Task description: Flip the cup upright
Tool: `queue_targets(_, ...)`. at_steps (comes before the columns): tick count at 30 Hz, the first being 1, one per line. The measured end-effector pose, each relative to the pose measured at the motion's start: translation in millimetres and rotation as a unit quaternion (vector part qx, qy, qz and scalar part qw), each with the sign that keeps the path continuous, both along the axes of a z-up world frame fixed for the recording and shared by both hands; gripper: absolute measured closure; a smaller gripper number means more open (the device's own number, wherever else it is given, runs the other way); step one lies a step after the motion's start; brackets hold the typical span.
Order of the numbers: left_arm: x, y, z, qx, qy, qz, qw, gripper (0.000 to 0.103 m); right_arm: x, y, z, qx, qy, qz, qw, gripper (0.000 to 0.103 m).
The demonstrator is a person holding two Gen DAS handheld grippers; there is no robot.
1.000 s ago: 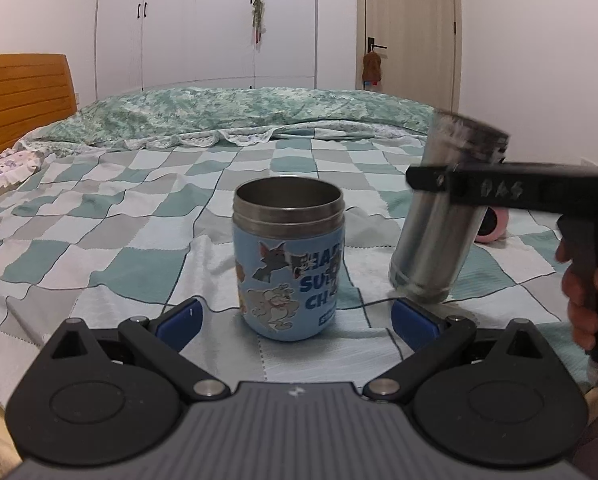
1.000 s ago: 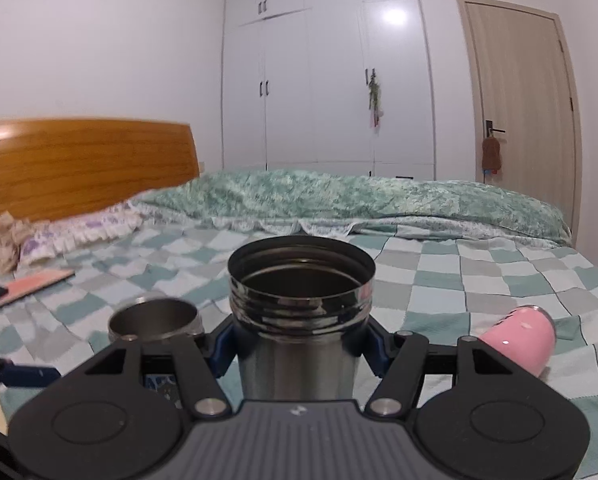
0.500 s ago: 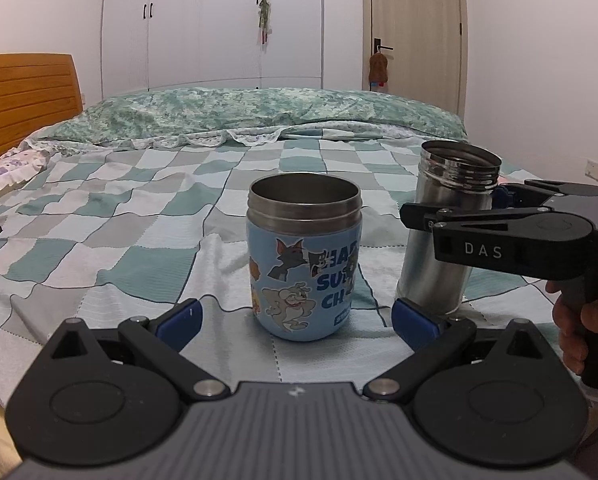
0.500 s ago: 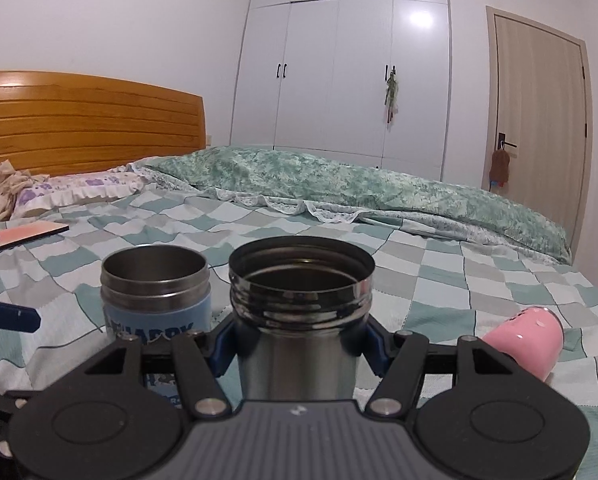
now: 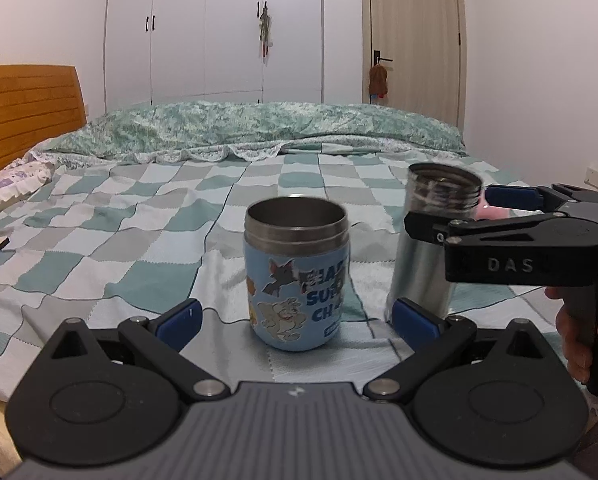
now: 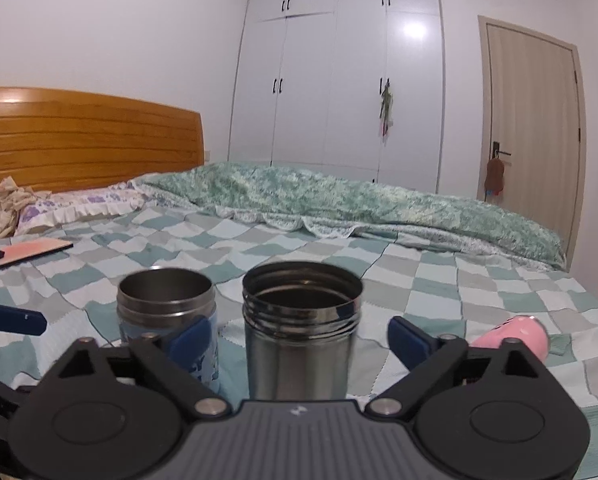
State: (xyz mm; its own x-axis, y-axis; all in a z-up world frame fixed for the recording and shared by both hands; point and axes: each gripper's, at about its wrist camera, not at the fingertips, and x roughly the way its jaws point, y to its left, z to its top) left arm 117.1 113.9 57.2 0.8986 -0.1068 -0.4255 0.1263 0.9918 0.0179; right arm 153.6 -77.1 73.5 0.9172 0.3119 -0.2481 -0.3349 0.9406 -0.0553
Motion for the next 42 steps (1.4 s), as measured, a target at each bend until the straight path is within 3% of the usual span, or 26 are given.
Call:
queue_targets(19,-64.0,-67.2,19.1,-0.033,-0.057,-0.024,0.9975,0.0,-104.7,-92.9,11.9,0.012,-0.053,-0.047,0.997,0.0)
queue_targets(25,-81.4,-91.5,10.2,-0.044,-0.076,-0.028,0.9958,0.0,-134.0,-124.6,2.9,0.024,-0.053,-0.074,0.996,0.0)
queue_targets(31,-90.3,-104.6,-7.4,-0.058,-0.087,-0.003,0.9945,0.0,-159.4,-148.4,-15.1,0.032,-0.059,-0.101,0.993,0.0)
queue_targets(42,-99.1,-110.4,-34.8,-0.031,-0.147,0.044,0.9876,0.0,-184.8,-169.0,-46.0,0.039,-0.108,-0.118,0.986,0.0)
